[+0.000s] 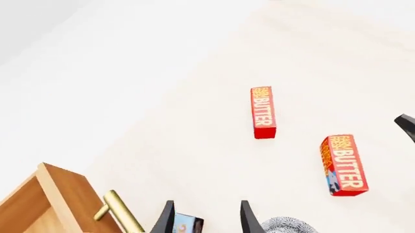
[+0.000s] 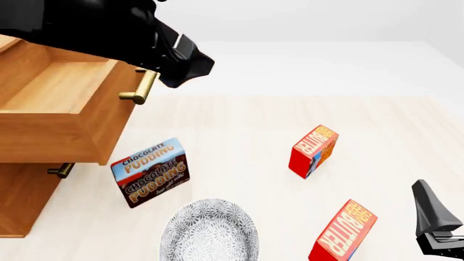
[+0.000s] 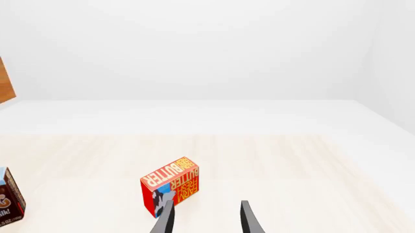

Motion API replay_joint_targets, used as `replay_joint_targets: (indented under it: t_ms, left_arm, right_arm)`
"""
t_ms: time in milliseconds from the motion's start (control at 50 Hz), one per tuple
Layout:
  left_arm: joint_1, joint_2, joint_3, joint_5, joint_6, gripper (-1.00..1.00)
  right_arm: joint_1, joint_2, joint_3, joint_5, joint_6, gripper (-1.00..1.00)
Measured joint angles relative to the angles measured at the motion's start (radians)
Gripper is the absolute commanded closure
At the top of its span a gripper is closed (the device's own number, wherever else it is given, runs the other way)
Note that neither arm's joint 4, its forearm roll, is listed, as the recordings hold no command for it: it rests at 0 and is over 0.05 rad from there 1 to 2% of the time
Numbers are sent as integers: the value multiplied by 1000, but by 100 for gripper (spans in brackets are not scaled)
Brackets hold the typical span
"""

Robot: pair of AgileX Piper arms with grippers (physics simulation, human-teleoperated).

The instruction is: Put the butter at the front in the top drawer of the cabinet and close it.

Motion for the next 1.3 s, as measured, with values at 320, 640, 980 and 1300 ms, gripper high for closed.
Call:
replay_joint_targets:
  t_ms: [320, 640, 980, 1300]
  left_arm:
    - [-85, 128, 22, -145, 16, -100]
    - [-146, 301, -49, -231, -20, -100]
    - [-189, 467, -150, -298, -114, -100]
    - [-203, 592, -219, -358, -191, -100]
  right_arm:
    - [0, 0, 0, 0, 0, -100]
    - [0, 0, 0, 0, 0, -100]
    - [0, 0, 0, 0, 0, -100]
    - [0, 0, 0, 0, 0, -100]
